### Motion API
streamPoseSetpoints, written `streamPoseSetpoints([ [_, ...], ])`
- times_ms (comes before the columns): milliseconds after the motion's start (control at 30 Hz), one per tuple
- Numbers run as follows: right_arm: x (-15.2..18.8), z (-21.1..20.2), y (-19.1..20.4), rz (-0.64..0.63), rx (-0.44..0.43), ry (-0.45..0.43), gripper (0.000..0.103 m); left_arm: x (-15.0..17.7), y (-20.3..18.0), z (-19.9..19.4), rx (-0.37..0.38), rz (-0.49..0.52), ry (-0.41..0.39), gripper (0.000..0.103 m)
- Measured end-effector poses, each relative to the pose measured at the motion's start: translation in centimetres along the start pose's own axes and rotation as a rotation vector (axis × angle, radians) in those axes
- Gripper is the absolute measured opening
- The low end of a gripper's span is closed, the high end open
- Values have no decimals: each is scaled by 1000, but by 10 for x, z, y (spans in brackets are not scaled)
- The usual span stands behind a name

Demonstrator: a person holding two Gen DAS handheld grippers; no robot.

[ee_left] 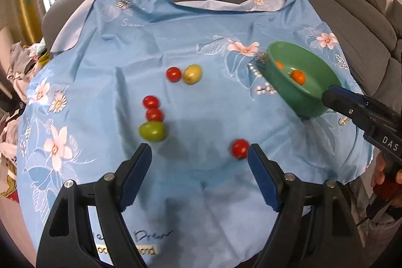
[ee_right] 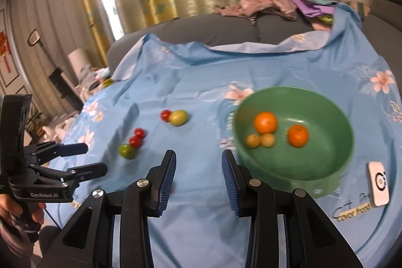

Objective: Organize fruits
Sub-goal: 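Withdraw both tools from the bowl toward the remaining fruits, then grasp the green fruit with the left tool while the right tool grasps the yellow fruit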

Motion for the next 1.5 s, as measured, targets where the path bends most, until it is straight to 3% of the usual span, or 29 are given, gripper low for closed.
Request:
streamPoseSetpoints([
  [467,12,30,38,-51,-101,93,38,29,40,-5,-8,-66,2,79],
  [800,28,57,35,-42,-113,199,38,20,42,25,44,-50,27,77],
  [933,30,67,29,-17,-104,220,38,9,43,50,26,-26,53,77],
  [1200,30,78,30,-26,-113,236,38,-7,56,102,-50,20,127,62],
  [1500,28,84,29,-27,-113,238,38,-7,64,124,-78,42,179,44],
])
Point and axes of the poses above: each gripper's, at about its wrist camera, not at the fingertips, and z roughly the way its jaws point, y to its left, x to its underside, the point moved 4 cm from there along z, roughly the way its jaws point, and after that the axes turned 3 degrees about -y, right-handed, at the moved point
